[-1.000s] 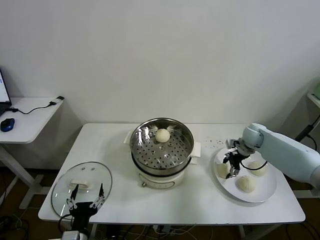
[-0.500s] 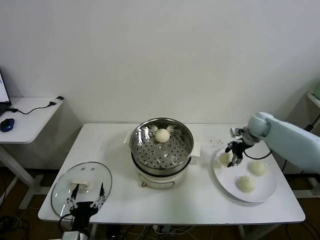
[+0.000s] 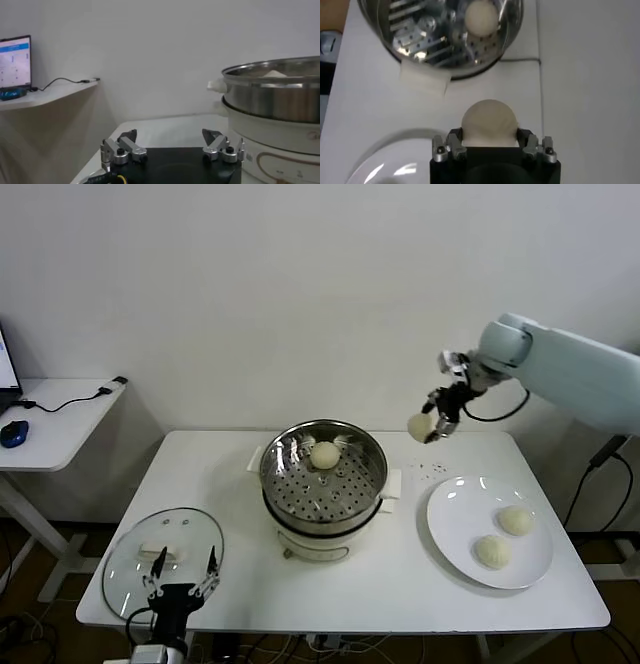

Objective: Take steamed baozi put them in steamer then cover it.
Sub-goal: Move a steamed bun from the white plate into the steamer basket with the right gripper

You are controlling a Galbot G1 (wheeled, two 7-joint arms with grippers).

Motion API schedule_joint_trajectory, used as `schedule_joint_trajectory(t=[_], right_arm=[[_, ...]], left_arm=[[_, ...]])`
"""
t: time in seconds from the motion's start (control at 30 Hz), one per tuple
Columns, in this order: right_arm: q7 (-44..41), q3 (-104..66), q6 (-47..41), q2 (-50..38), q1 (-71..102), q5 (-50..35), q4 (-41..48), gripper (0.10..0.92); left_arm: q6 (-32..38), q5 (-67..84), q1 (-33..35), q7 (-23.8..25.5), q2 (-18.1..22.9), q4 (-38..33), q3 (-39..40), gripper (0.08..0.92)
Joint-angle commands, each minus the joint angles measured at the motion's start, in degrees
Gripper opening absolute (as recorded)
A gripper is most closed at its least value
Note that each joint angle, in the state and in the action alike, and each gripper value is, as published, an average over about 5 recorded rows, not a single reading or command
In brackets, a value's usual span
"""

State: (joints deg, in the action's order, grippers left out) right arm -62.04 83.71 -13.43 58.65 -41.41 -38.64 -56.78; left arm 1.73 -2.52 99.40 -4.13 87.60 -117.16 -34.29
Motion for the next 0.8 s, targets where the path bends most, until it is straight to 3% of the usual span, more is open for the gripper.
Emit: schedule_joint_trajectory(t=[0.03, 0.4, 0.8], right_arm=[[2.70, 6.95, -3.37, 15.93, -6.50, -14.43, 0.51, 0.687], [5.32, 8.03, -4.82, 23.19, 1.57, -12.91, 1.90, 0.687], [4.71, 7.53, -3.97, 28.44, 10.64, -9.51, 8.97, 0.687]], left_arm=[[0.22, -0.05, 0.45, -0.04, -0.08, -0.25, 0.15, 0.823], [0.69, 0.52, 1.09, -0.10, -0.27, -0.46, -0.57, 0.823], [0.52, 0.58, 0.79, -0.10, -0.68, 0.16, -1.08, 0.823]])
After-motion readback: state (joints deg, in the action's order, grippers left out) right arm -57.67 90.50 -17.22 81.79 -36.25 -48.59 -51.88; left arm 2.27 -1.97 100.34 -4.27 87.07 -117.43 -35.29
